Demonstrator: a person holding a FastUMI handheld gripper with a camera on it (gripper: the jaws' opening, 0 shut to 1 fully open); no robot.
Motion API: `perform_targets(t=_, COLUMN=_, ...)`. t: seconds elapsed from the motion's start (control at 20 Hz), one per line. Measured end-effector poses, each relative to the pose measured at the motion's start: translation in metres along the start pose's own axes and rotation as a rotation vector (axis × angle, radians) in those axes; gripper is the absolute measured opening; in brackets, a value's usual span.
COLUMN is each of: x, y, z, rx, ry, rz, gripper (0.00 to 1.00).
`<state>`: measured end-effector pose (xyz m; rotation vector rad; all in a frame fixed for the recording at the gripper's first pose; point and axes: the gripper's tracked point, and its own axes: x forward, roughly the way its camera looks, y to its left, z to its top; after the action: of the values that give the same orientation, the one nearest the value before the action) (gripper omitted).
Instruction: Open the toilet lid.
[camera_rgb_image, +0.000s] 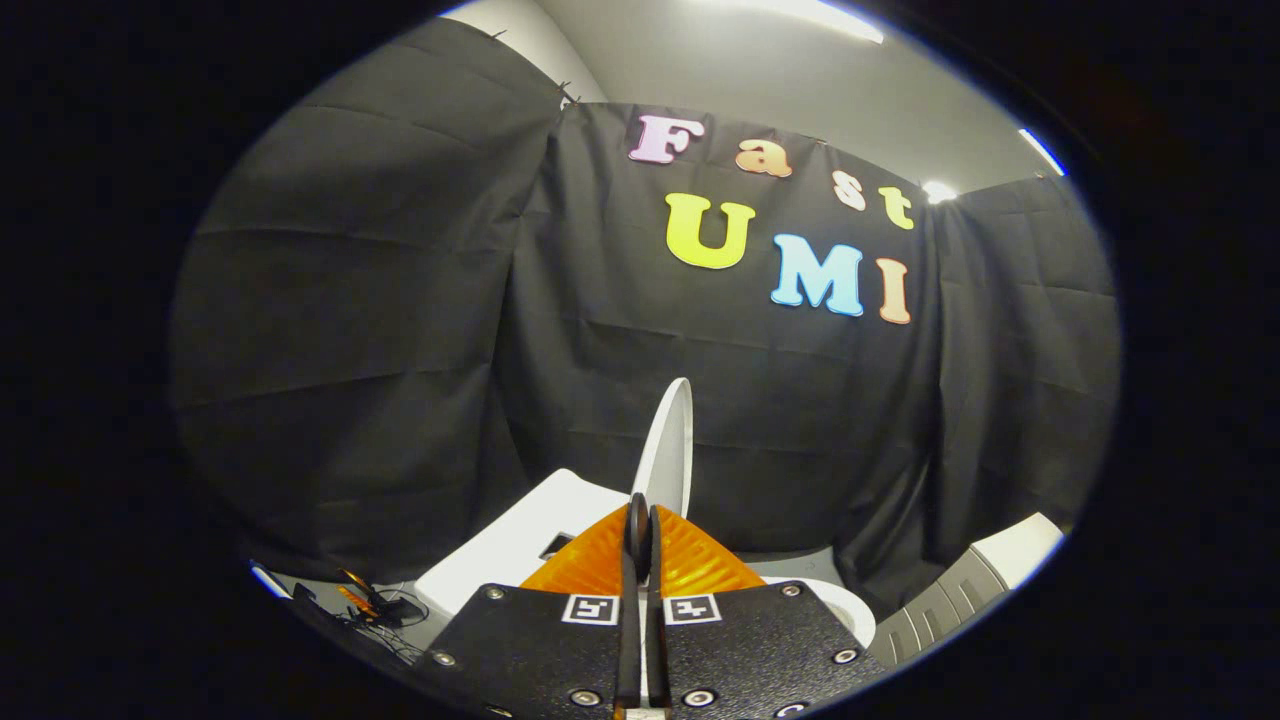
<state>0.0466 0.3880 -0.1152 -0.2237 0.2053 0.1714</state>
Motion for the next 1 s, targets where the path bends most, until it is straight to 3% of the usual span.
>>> perform_targets(t=0.2, x=0.009, y=0.024, z=0.001, rx=0.034, ry=0.0, rz=0.049, gripper=0.02)
perform_targets(t=0.45, x=0.009, y=0.025, z=0.001, rx=-0.011, ry=0.011, rz=0.052, gripper=0.05)
perform_targets(t=0.55, x=0.011, y=0.028, z=0.001, rx=-0.003, ry=0.012, rz=0.11, gripper=0.06)
perform_targets(t=0.65, x=0.007, y=0.035, z=0.003, rx=0.059, ry=0.011, rz=0.195, gripper=0.24)
perform_targets(t=0.8, x=-0.025, y=0.038, z=0.036, rx=0.172, ry=-0.045, rz=0.317, gripper=0.68)
perform_targets(t=0.9, x=-0.051, y=0.021, z=0.052, rx=0.192, ry=-0.068, rz=0.337, gripper=0.97)
perform_targets(t=1.0, x=-0.078, y=0.007, z=0.075, rx=0.226, ry=-0.119, rz=0.386, gripper=0.97)
